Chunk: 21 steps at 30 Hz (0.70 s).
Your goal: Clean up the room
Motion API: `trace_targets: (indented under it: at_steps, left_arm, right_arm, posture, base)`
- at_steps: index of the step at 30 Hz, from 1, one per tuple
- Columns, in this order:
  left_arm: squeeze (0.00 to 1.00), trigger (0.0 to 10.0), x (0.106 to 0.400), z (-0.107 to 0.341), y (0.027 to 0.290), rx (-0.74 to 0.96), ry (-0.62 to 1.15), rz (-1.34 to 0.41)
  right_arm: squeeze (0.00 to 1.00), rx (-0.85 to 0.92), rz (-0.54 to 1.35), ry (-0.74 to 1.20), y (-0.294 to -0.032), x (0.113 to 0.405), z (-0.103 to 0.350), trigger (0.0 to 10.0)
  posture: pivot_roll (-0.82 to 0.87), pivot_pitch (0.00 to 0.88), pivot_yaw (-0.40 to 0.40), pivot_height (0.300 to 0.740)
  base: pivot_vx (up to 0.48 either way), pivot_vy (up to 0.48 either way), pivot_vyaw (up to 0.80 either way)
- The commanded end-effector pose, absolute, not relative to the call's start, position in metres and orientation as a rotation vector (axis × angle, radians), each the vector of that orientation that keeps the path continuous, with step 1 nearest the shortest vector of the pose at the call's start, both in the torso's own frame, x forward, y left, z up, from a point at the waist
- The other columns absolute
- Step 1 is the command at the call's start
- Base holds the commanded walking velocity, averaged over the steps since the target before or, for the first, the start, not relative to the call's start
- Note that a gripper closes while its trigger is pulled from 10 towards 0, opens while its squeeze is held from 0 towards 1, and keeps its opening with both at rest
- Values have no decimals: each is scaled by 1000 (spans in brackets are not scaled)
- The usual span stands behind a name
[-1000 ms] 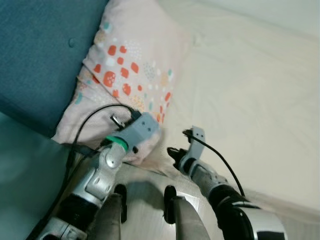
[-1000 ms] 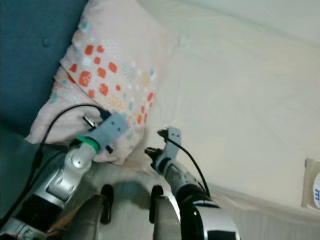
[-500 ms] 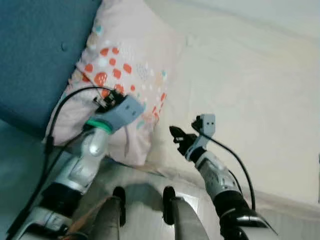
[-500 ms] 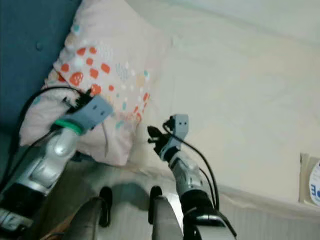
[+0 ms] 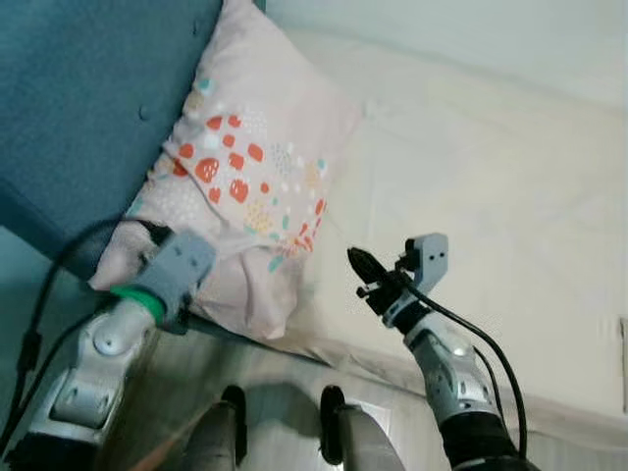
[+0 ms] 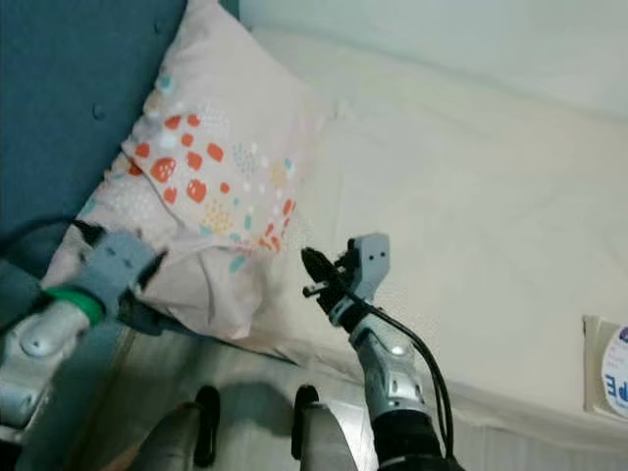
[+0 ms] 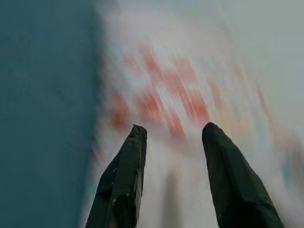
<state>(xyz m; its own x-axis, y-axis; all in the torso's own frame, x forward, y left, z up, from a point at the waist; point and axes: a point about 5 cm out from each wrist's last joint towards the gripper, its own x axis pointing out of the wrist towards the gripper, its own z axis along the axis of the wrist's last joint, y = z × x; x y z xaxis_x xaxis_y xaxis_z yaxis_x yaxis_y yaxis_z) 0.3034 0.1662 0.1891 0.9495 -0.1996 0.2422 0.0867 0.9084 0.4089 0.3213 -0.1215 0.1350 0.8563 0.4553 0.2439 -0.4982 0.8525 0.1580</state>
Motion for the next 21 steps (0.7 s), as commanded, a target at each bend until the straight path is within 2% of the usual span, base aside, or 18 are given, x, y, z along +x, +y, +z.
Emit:
trace_targets:
  at_steps: [1, 3, 5, 7, 9, 14, 21]
  left_arm:
    - [0, 10000, 301, 186, 159, 374, -292, -149]
    - [0, 10000, 305, 186, 145, 306, -289, -144]
    - [0, 10000, 305, 186, 145, 306, -289, -144]
    - [0, 10000, 314, 167, 122, 192, -182, -167]
    - [0, 10000, 317, 160, 115, 177, -154, -179]
    - [0, 10000, 324, 149, 120, 197, -118, -173]
    - [0, 10000, 327, 138, 122, 147, -54, -162]
  right_arm:
    - [0, 216, 460, -237, -126, 318, 138, 10000]
    - [0, 189, 412, -281, -127, 319, 146, 10000]
    - [0, 189, 412, -281, -127, 319, 146, 10000]
    - [0, 131, 315, -321, -135, 318, 149, 10000]
    - [0, 135, 268, -331, -141, 318, 149, 10000]
    - [0, 129, 203, -309, -150, 312, 143, 10000]
    - [0, 116, 191, -290, -150, 308, 136, 10000]
  posture:
    - [-72, 122, 13, 740]
    - [-85, 103, 11, 740]
    - [-85, 103, 11, 740]
    - [-122, 74, 15, 740]
    - [-127, 68, 15, 740]
    - [-148, 45, 19, 740]
    - [-158, 38, 19, 740]
  base:
    - [0, 0, 0]
    - [0, 0, 0]
    - [0, 0, 0]
    - [0, 0, 0]
    - [0, 0, 0]
    - [0, 0, 0]
    - [0, 0, 0]
